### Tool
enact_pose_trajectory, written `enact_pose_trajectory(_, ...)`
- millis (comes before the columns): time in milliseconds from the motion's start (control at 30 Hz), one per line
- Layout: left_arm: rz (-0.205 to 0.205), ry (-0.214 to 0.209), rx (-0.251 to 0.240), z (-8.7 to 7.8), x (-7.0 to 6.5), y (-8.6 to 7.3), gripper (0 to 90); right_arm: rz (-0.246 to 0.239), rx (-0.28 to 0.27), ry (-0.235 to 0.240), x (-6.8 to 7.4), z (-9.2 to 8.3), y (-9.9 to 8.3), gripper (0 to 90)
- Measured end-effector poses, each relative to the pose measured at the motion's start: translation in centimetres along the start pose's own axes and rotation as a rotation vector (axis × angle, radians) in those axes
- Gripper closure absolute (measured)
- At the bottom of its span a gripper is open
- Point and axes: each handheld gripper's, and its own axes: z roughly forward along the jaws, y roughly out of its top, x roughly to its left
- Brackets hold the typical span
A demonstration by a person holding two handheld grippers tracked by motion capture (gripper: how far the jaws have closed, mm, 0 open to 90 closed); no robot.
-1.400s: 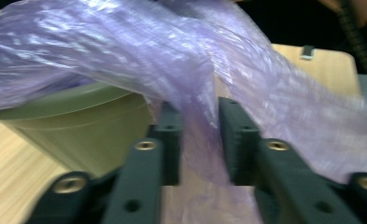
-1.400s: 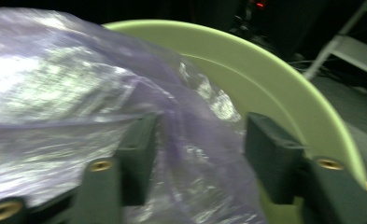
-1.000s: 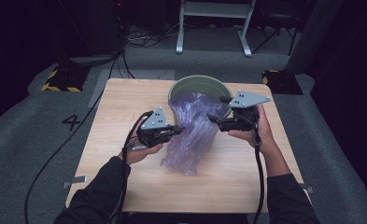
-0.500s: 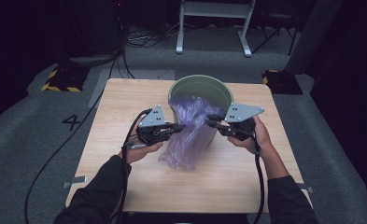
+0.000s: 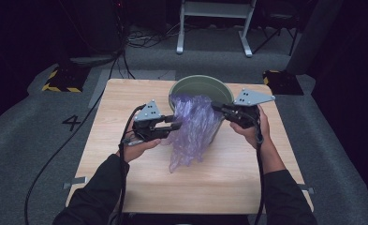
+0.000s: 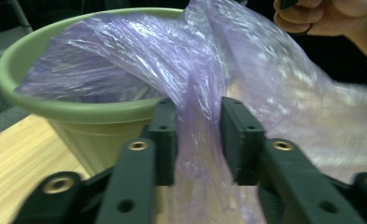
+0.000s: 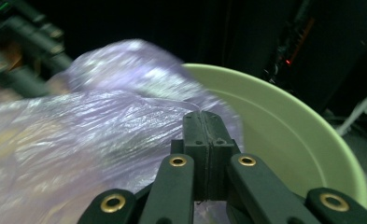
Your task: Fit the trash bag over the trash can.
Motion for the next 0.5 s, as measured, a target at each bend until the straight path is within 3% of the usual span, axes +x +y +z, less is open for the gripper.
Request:
enact_pose_trajectory(33, -0.012, -0.001, -0.003, -0.2, 0.2, -0.1, 55.7, 0.048, -0.004, -0.026, -0.8, 0.2, 0.0, 90.0)
enact_pose_trajectory(67, -0.021, -0.005, -0.009, -0.3, 0.3, -0.1, 53.0, 0.061, 0.005, -0.042, -1.1, 0.3, -0.1, 90.0)
enact_pose_trajectory(100, -0.021, -0.005, -0.009, -0.3, 0.3, -0.1, 51.4, 0.061, 0.005, -0.042, -1.1, 0.3, -0.1, 90.0)
enact_pose_trajectory(133, -0.028, -0.016, -0.017, -0.5, 0.4, -0.1, 49.3, 0.073, 0.034, -0.08, -1.5, 0.6, -0.1, 90.0)
enact_pose_trajectory(233, -0.031, -0.056, -0.039, -1.0, 0.4, -0.2, 40.8, 0.09, 0.077, -0.121, -2.0, 1.2, -0.3, 90.0)
enact_pose_trajectory(300, -0.03, -0.071, -0.048, -1.2, 0.4, -0.3, 39.1, 0.093, 0.089, -0.131, -2.2, 1.4, -0.4, 90.0)
enact_pose_trajectory(367, -0.021, -0.076, -0.045, -1.5, 0.2, -0.3, 30.0, 0.104, 0.111, -0.15, -2.4, 1.7, -0.6, 90.0)
enact_pose_trajectory(500, -0.012, -0.088, -0.053, -2.2, 0.0, -0.7, 22.7, 0.103, 0.147, -0.191, -2.8, 2.1, -0.9, 90.0)
